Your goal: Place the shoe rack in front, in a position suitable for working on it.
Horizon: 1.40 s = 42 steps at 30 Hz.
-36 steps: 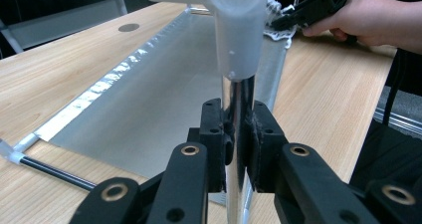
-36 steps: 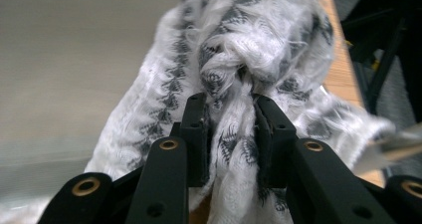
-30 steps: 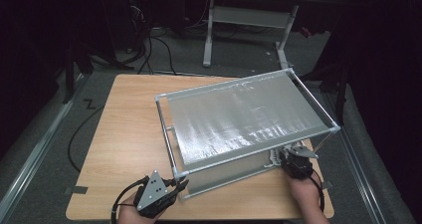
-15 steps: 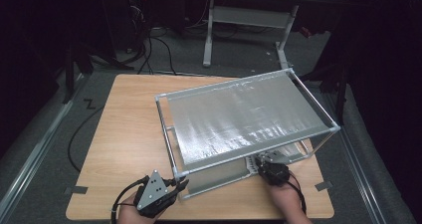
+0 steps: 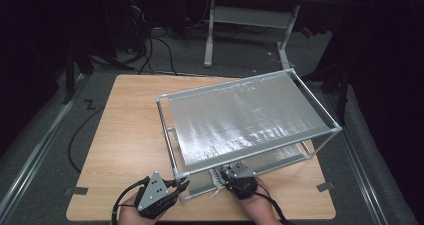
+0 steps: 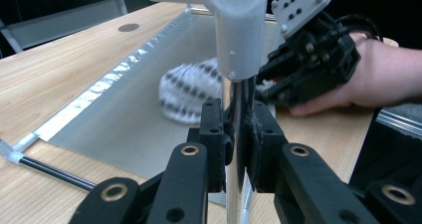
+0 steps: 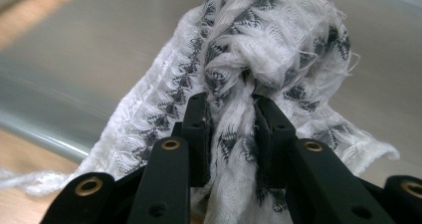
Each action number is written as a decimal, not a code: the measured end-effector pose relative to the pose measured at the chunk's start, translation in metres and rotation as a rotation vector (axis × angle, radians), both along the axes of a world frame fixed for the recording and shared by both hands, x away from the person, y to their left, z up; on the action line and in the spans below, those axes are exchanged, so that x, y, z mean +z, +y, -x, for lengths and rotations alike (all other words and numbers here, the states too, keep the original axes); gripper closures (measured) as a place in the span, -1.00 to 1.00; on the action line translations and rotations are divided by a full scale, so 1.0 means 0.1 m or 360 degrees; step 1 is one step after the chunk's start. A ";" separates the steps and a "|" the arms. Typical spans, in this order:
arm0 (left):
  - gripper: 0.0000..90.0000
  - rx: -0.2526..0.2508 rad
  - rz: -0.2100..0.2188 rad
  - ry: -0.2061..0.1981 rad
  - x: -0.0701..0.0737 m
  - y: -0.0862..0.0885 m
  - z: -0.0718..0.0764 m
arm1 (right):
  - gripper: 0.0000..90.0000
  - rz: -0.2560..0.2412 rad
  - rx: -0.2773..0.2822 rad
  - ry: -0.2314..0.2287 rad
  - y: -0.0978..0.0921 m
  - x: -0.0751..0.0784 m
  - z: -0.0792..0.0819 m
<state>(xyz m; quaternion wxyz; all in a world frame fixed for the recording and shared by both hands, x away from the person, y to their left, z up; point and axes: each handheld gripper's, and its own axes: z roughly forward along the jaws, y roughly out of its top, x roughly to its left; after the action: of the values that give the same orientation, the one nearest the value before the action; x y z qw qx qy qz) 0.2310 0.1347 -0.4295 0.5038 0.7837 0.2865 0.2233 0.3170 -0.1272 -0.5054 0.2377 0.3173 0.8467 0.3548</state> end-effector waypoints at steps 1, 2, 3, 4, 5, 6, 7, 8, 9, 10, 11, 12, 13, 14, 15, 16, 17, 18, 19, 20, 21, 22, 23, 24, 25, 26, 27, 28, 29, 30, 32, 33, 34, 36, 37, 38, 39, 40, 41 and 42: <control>0.77 -0.0001 0.0001 0.0002 0.00 0.00 0.00 | 0.57 0.0005 0.0009 0.0003 0.06 0.00 0.03; 0.77 -0.0001 0.0002 0.0001 0.00 0.00 0.00 | 0.57 -0.0001 0.0030 0.0005 0.11 0.00 0.05; 0.77 0.0000 0.0004 0.0001 0.00 0.00 0.00 | 0.56 0.0002 0.0050 0.0008 0.16 0.00 0.07; 0.77 0.0002 0.0006 0.0002 0.00 0.00 0.00 | 0.56 0.0003 0.0069 0.0014 0.22 0.00 0.09; 0.77 0.0005 0.0005 0.0000 0.00 0.00 0.00 | 0.55 -0.0006 0.0092 0.0016 0.27 0.00 0.11; 0.77 0.0007 0.0004 -0.0001 0.00 0.00 0.00 | 0.55 -0.0011 0.0123 0.0014 0.32 0.00 0.13; 0.77 0.0008 0.0002 -0.0001 0.00 0.00 0.00 | 0.55 -0.0011 0.0145 0.0015 0.37 0.00 0.15; 0.77 0.0007 0.0001 -0.0001 0.00 0.00 0.00 | 0.55 -0.0014 0.0171 0.0010 0.42 0.00 0.18; 0.77 0.0007 -0.0001 -0.0002 0.00 0.00 0.00 | 0.55 -0.0015 0.0202 -0.0001 0.47 0.00 0.20; 0.77 0.0006 -0.0003 -0.0002 0.00 0.00 0.01 | 0.54 -0.0009 0.0225 -0.0003 0.52 0.00 0.23; 0.77 0.0005 -0.0004 -0.0002 0.00 -0.01 0.01 | 0.53 -0.0013 0.0249 -0.0002 0.56 0.00 0.25; 0.77 0.0004 -0.0003 -0.0002 0.00 -0.01 0.01 | 0.53 -0.0024 0.0259 0.0019 0.61 0.00 0.28; 0.77 0.0004 -0.0001 -0.0002 0.00 -0.01 0.01 | 0.53 -0.0022 0.0276 0.0009 0.65 0.00 0.31; 0.77 0.0003 -0.0003 -0.0003 0.00 -0.01 0.01 | 0.53 -0.0018 0.0284 0.0001 0.68 0.01 0.34; 0.77 0.0003 -0.0003 -0.0003 0.00 -0.01 0.01 | 0.53 -0.0016 0.0316 -0.0032 0.70 0.01 0.34; 0.77 0.0004 -0.0004 -0.0004 0.00 -0.01 0.01 | 0.53 -0.0020 0.0331 -0.0023 0.71 0.01 0.35; 0.77 0.0007 -0.0003 -0.0004 0.00 -0.01 0.01 | 0.53 -0.0024 0.0329 -0.0014 0.73 0.01 0.36; 0.77 0.0008 -0.0003 -0.0004 0.00 -0.01 0.01 | 0.53 -0.0014 0.0342 -0.0033 0.74 0.01 0.36; 0.77 0.0007 -0.0004 -0.0005 0.00 -0.01 0.01 | 0.52 -0.0012 0.0344 -0.0039 0.74 0.00 0.36; 0.77 0.0005 -0.0004 -0.0005 0.00 -0.01 0.01 | 0.52 -0.0014 0.0323 -0.0014 0.74 0.01 0.37; 0.77 0.0004 -0.0006 -0.0005 0.00 0.00 0.01 | 0.52 -0.0021 0.0334 -0.0025 0.73 0.00 0.37; 0.77 0.0003 -0.0007 -0.0005 0.00 -0.01 0.01 | 0.52 -0.0021 0.0334 -0.0024 0.73 0.00 0.36; 0.77 0.0002 -0.0008 -0.0003 0.00 -0.01 0.01 | 0.51 -0.0020 0.0331 -0.0024 0.73 0.00 0.36; 0.77 0.0001 -0.0008 -0.0003 0.00 0.00 0.01 | 0.51 -0.0019 0.0331 -0.0024 0.73 0.00 0.37; 0.77 -0.0001 -0.0008 -0.0003 0.00 0.00 0.01 | 0.51 -0.0017 0.0328 -0.0028 0.73 0.00 0.37; 0.77 -0.0004 -0.0008 -0.0003 0.00 0.00 0.01 | 0.51 -0.0009 0.0329 -0.0035 0.73 0.01 0.37; 0.77 -0.0003 -0.0009 -0.0004 0.00 0.00 0.01 | 0.51 -0.0004 0.0334 -0.0041 0.72 0.01 0.36; 0.77 -0.0002 -0.0009 -0.0006 0.00 0.00 0.01 | 0.51 0.0001 0.0324 -0.0046 0.71 0.01 0.36; 0.77 -0.0002 -0.0007 -0.0004 0.00 0.00 0.01 | 0.51 0.0004 0.0313 -0.0037 0.69 0.01 0.35; 0.77 -0.0002 -0.0007 -0.0004 0.00 0.00 0.01 | 0.51 0.0004 0.0295 -0.0016 0.68 0.01 0.35; 0.77 0.0000 -0.0007 -0.0005 0.00 0.00 0.01 | 0.51 0.0009 0.0275 -0.0010 0.64 0.01 0.32; 0.77 -0.0001 -0.0007 -0.0004 0.00 0.00 0.01 | 0.51 0.0012 0.0270 -0.0013 0.61 0.01 0.31; 0.77 -0.0003 -0.0007 -0.0005 0.00 0.00 0.01 | 0.50 0.0015 0.0266 -0.0017 0.59 0.01 0.29; 0.77 -0.0004 -0.0006 -0.0004 0.00 0.00 0.01 | 0.50 0.0019 0.0254 -0.0039 0.53 0.01 0.25; 0.77 -0.0003 -0.0006 -0.0004 0.00 0.00 0.01 | 0.50 0.0020 0.0240 -0.0035 0.50 0.01 0.24; 0.77 -0.0002 -0.0005 -0.0004 0.00 0.00 0.01 | 0.49 0.0028 0.0226 -0.0038 0.47 0.01 0.22; 0.77 -0.0002 -0.0003 -0.0003 0.00 0.00 0.01 | 0.49 0.0026 0.0202 -0.0036 0.44 0.01 0.20; 0.77 -0.0001 -0.0004 -0.0003 0.00 0.00 0.01 | 0.49 0.0034 0.0184 -0.0035 0.39 0.01 0.18; 0.77 -0.0001 -0.0006 -0.0003 0.00 0.00 0.01 | 0.49 0.0032 0.0156 -0.0029 0.34 0.01 0.15; 0.77 -0.0001 -0.0005 -0.0002 0.00 0.00 0.01 | 0.49 0.0027 0.0123 -0.0011 0.30 0.01 0.13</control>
<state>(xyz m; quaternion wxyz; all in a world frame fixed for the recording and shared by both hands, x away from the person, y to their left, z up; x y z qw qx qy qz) 0.2299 0.1344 -0.4294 0.5029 0.7844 0.2856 0.2241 0.3037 -0.0975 -0.5043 0.2295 0.2811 0.8606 0.3574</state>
